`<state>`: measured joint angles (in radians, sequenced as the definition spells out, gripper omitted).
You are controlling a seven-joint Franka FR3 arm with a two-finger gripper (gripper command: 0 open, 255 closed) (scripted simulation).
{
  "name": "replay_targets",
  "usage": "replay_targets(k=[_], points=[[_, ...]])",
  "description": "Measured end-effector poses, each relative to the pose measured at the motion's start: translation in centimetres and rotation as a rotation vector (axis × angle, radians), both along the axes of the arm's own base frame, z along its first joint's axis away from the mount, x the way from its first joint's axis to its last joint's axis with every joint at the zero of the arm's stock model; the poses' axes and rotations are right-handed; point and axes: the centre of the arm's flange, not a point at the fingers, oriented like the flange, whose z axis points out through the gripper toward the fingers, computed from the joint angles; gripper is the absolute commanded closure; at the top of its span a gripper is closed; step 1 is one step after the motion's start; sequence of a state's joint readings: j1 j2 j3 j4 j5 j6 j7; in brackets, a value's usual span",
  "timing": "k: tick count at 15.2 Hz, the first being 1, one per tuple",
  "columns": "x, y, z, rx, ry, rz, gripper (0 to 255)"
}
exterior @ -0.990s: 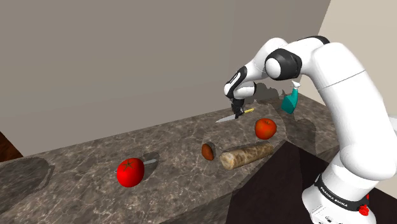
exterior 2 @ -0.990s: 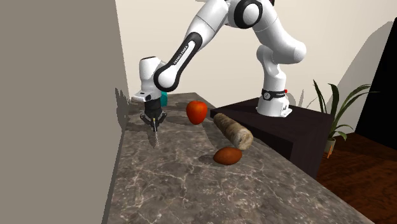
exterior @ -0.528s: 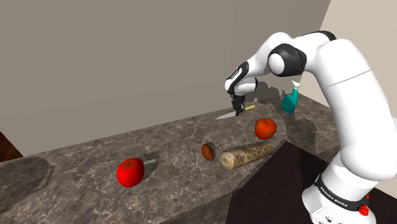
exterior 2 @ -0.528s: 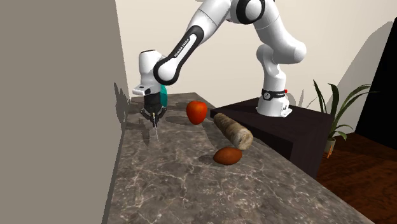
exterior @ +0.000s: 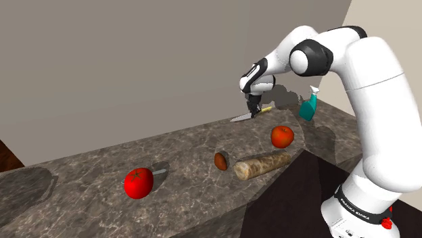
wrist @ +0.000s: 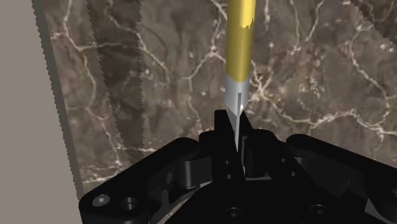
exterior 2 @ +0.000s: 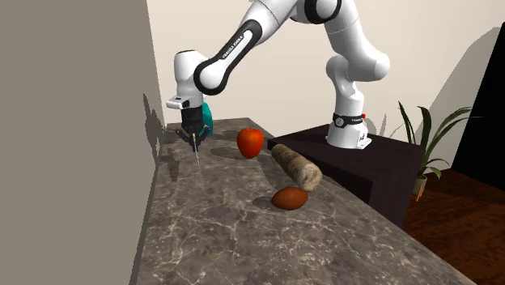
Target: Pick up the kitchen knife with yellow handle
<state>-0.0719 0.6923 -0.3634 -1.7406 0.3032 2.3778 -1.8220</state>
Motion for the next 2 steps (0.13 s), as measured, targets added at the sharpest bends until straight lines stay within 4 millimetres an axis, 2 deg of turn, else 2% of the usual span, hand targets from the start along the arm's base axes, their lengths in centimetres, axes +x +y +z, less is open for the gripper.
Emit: replay_targets(k=[2], points=[[-0.10,0.08,0.87,0.000,0.000,0.000,255]])
